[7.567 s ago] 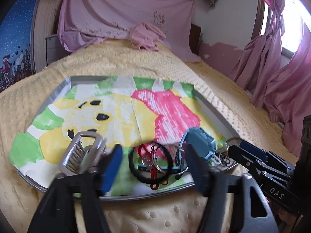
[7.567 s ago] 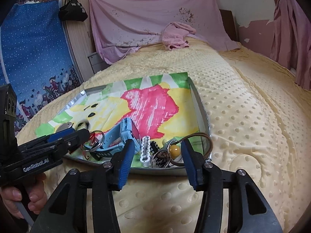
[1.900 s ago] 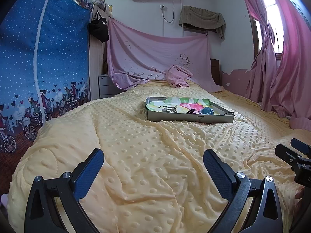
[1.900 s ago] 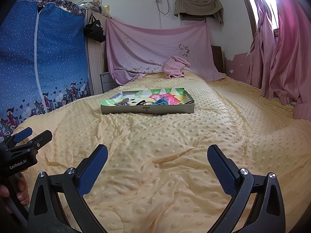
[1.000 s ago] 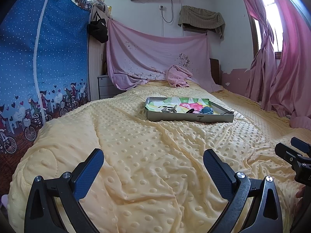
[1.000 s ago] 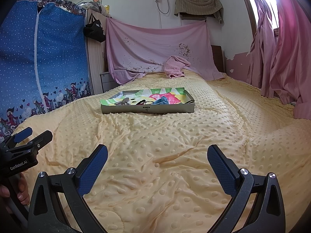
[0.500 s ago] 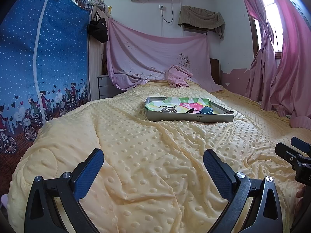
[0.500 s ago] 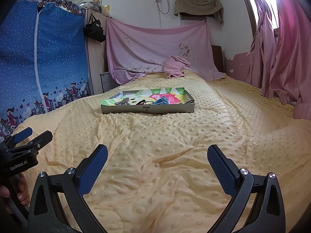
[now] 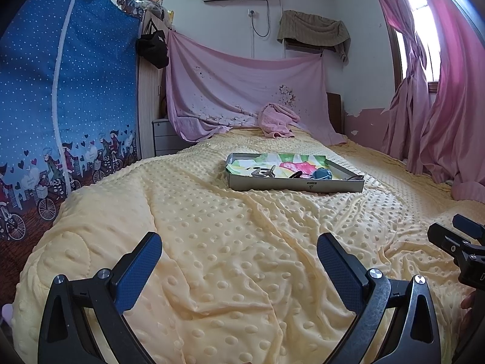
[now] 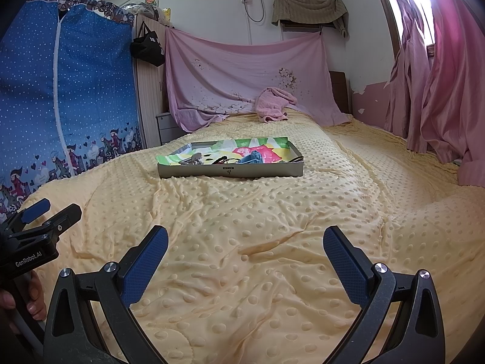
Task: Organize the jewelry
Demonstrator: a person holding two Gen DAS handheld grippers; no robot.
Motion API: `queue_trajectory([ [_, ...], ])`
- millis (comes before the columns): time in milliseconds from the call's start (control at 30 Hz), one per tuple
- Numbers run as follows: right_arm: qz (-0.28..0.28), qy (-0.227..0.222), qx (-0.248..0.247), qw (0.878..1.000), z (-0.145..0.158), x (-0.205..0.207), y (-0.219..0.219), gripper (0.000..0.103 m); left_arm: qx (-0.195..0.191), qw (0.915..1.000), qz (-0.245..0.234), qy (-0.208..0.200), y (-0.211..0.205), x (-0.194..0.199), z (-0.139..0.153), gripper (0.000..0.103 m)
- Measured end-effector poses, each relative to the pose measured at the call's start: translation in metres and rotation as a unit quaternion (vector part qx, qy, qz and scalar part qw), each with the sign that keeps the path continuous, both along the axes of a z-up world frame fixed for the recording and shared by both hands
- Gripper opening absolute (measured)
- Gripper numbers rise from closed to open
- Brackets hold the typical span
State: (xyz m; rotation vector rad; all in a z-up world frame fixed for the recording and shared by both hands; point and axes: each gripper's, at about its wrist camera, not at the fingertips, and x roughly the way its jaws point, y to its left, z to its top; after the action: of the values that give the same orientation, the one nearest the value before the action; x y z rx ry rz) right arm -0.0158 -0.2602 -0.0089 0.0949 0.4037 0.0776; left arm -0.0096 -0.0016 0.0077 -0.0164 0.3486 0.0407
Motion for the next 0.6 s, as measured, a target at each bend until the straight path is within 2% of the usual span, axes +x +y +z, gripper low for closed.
queue_trajectory([
  [300, 0.000, 0.001, 0.000, 1.000, 0.0001, 0.0000, 0.0002, 0.101, -0.013, 0.9999, 0.001, -0.001, 0.0032, -0.0033, 0.0063, 0.103],
  [600, 0.001, 0.003, -0.002, 1.000, -0.0026, 0.0009, -0.0012, 0.101, -0.007, 1.0000, 0.004, -0.002, 0.0010, -0.0031, 0.0051, 0.103],
])
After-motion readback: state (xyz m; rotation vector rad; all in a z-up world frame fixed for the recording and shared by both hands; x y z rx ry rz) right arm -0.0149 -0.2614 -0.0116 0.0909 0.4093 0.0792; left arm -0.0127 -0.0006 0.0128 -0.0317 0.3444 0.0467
